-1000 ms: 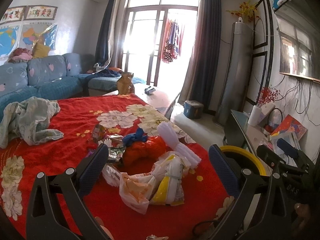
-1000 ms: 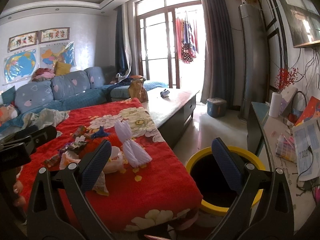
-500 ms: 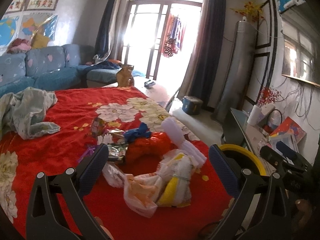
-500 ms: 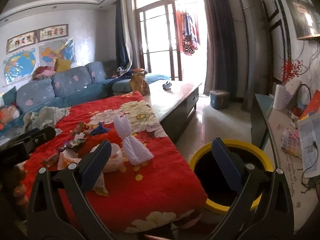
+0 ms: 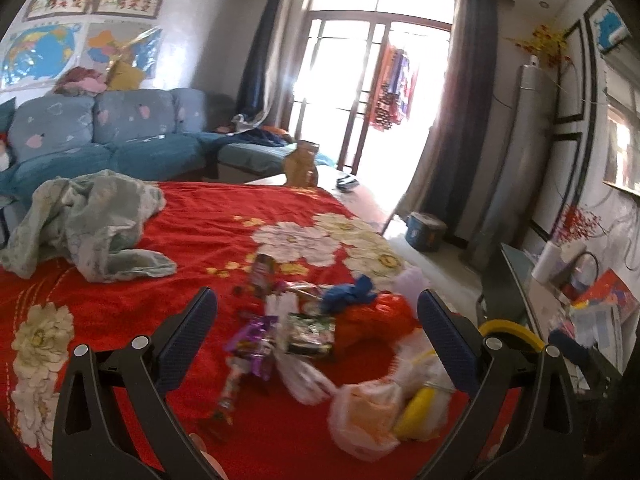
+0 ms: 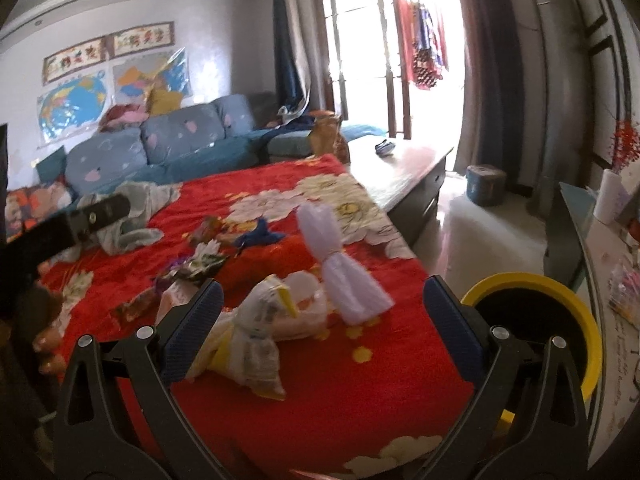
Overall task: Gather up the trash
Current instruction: 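Grasp the red candy wrapper with the left gripper while the right grasps the snack bag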
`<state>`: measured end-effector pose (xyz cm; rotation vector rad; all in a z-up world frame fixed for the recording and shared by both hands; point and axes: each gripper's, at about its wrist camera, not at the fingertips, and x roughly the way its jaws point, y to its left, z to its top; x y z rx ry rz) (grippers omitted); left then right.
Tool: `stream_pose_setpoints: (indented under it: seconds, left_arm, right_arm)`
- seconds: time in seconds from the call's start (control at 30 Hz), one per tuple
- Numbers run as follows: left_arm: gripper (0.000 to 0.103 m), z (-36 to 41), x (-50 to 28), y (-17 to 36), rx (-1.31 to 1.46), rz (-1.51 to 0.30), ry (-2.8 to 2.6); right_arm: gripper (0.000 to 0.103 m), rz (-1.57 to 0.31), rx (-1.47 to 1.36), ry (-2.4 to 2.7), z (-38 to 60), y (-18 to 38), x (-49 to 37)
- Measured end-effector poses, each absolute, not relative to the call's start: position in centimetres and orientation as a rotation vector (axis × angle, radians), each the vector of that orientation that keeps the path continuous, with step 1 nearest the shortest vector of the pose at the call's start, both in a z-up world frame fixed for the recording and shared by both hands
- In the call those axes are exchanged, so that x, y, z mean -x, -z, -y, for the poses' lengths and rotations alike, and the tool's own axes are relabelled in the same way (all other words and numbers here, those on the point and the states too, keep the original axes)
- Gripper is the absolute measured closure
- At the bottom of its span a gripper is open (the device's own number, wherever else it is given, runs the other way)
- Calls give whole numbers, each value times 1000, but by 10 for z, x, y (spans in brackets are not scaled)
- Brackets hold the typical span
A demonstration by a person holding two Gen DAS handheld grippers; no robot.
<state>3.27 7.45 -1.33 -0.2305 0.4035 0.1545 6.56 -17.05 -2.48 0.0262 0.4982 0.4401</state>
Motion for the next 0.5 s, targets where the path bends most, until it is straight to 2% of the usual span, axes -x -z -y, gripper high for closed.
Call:
stream_pose_setpoints:
  seconds: [0.27, 0.5]
  left_arm:
    - [6, -117, -34, 25, 266, -440, -222]
    - [6, -151, -42, 54, 302, -557, -248]
  right_arm:
    - [11, -569, -5, -485, 148, 39, -76]
    - [11, -646, -3, -496, 137, 57, -86]
